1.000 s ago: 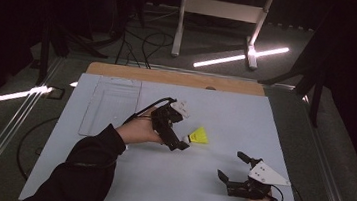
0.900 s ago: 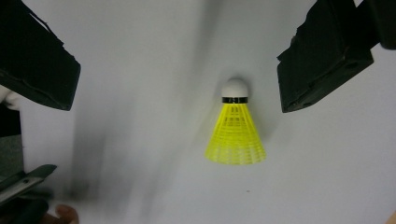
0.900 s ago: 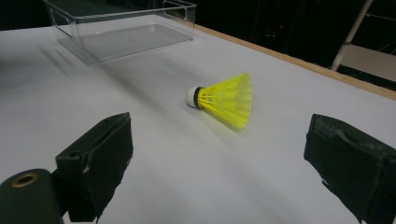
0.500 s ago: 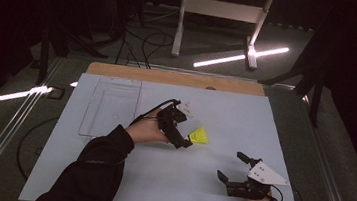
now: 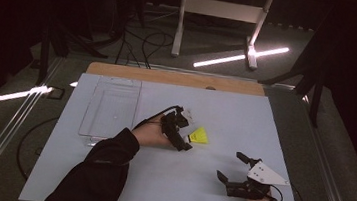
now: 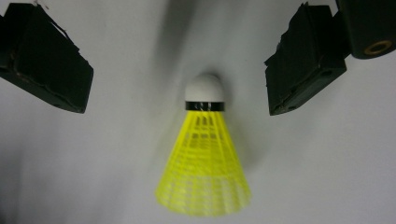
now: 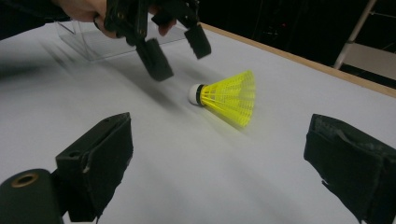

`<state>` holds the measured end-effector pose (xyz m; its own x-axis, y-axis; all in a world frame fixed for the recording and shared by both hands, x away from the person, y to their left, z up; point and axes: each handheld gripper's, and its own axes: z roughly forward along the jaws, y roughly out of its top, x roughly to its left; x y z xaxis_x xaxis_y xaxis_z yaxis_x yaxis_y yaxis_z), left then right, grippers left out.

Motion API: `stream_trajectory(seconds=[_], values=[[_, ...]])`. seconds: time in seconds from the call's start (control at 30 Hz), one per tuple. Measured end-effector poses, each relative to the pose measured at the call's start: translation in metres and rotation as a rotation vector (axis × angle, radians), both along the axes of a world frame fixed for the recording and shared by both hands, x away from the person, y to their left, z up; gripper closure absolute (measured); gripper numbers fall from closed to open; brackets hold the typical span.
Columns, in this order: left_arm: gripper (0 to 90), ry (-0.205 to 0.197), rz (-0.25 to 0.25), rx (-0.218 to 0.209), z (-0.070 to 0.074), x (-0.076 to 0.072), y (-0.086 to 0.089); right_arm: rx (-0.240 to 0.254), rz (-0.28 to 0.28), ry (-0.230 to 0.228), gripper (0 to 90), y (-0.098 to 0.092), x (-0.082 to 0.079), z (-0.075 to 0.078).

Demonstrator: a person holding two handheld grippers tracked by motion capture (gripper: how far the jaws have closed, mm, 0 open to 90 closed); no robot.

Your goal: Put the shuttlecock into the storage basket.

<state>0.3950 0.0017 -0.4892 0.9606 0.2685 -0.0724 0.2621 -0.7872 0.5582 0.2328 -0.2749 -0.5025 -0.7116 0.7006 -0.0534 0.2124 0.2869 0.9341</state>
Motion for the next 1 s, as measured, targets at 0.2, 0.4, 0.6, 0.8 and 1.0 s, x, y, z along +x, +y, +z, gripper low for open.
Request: stream_trajectory(seconds=[0.2,0.4,0.6,0.8,1.0], values=[[17.6,0.001,-0.005,0.009,-0.008,0.002,-0.002,-0.002,0.002,0.002,8.1,0.001,0.000,0.000],[27.6,0.013,-0.010,0.046,-0.020,0.006,-0.006,0.000,0.006,0.006,8.0,0.001,0.000,-0.001],[40.1,0.025,-0.008,0.063,-0.025,0.010,-0.007,0.000,0.006,0.009,8.1,0.001,0.001,-0.001],[50.0,0.035,-0.014,0.072,-0.027,0.011,-0.011,-0.004,0.008,0.008,8.0,0.001,0.001,-0.001],[56.4,0.034,-0.008,0.083,-0.027,0.012,-0.015,-0.005,0.007,0.008,8.1,0.001,0.001,-0.001]])
